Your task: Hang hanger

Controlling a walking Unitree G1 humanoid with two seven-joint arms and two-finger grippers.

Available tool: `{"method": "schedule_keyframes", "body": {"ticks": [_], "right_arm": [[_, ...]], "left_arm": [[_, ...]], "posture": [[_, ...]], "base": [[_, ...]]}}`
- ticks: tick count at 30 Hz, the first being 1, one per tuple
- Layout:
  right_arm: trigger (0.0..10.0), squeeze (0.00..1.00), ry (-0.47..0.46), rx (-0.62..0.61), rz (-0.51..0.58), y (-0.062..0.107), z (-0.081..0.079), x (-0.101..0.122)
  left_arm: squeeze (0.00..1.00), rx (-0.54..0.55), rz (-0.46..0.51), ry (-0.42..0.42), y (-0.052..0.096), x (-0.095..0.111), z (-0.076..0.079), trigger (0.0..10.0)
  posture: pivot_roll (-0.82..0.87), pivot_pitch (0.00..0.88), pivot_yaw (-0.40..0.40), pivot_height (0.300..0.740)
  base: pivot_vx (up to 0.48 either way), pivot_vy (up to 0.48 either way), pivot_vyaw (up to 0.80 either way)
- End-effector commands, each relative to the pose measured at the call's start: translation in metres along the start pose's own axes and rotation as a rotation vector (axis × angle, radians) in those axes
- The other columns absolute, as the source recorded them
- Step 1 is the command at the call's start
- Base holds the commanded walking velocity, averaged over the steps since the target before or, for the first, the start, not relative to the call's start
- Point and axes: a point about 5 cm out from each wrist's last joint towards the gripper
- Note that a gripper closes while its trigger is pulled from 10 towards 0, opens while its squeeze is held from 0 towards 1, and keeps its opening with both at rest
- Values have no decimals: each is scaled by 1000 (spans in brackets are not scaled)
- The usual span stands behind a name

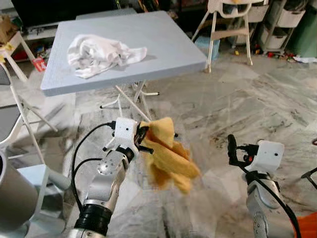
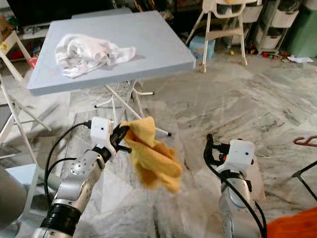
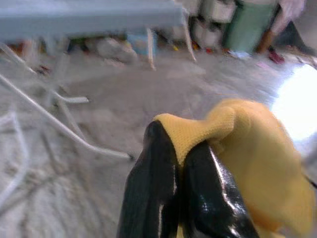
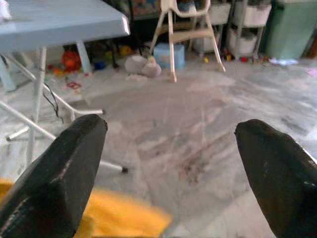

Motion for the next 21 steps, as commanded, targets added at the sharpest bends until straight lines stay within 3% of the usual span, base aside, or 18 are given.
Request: {"method": "schedule_keyframes", "body": {"ticks": [1,9,12,21], "right_arm": [[10000,0,10,6,-7,0,0,-1],[10000,0,13,25,-13,-3,-3,-1],[10000,0,8,26,-17,-3,-4,-2],[10000,0,3,27,-22,-1,-8,-4]], "left_arm": [[0,-17,24,-6,-1,11,-4,10000],[0,22,25,30,-2,21,-22,10000],[0,28,24,34,-2,22,-24,10000],[0,28,21,25,-4,25,-28,10000]], "posture": [[-103,116,54,740],[-91,124,42,740],[-90,126,42,740],[-90,134,54,740]], "base": [[0,0,0],[0,0,0],[0,0,-629],[0,373,-800]]}}
Point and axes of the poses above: a point about 5 cm out from each wrist's last joint towards the gripper, its own y axis pointing back from the gripper into the wrist, its own x axis along the axis of the wrist's last joint, z = x × y, and after that the axes turned 5 degrees about y, right-handed
